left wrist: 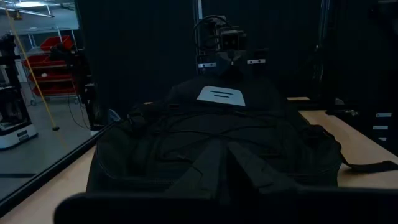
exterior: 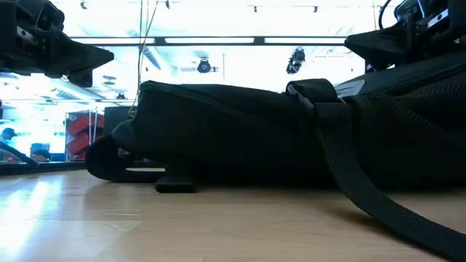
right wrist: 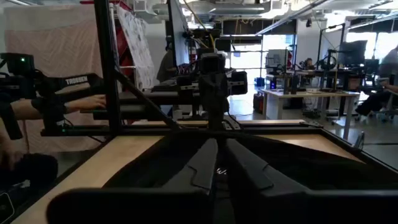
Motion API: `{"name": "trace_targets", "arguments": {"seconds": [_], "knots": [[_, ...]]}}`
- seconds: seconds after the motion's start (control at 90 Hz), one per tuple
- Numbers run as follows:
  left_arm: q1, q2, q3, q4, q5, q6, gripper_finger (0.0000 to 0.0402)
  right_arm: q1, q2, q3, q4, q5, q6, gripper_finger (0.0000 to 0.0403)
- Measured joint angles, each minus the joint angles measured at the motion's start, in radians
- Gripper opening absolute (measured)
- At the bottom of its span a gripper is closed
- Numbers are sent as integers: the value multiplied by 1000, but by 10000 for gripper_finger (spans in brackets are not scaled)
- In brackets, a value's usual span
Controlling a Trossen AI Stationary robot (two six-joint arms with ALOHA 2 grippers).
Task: Unpack backpack
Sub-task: Return to Home Position
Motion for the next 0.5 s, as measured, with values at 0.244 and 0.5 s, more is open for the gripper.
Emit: {"name": "trace_targets", "arguments": {"seconds": [0.244, 0.5], "knots": [[0, 0, 0, 0, 0, 0, 0, 0, 0, 0, 0, 0, 0, 5], [0, 0, 0, 0, 0, 0, 0, 0, 0, 0, 0, 0, 0, 14]]}}
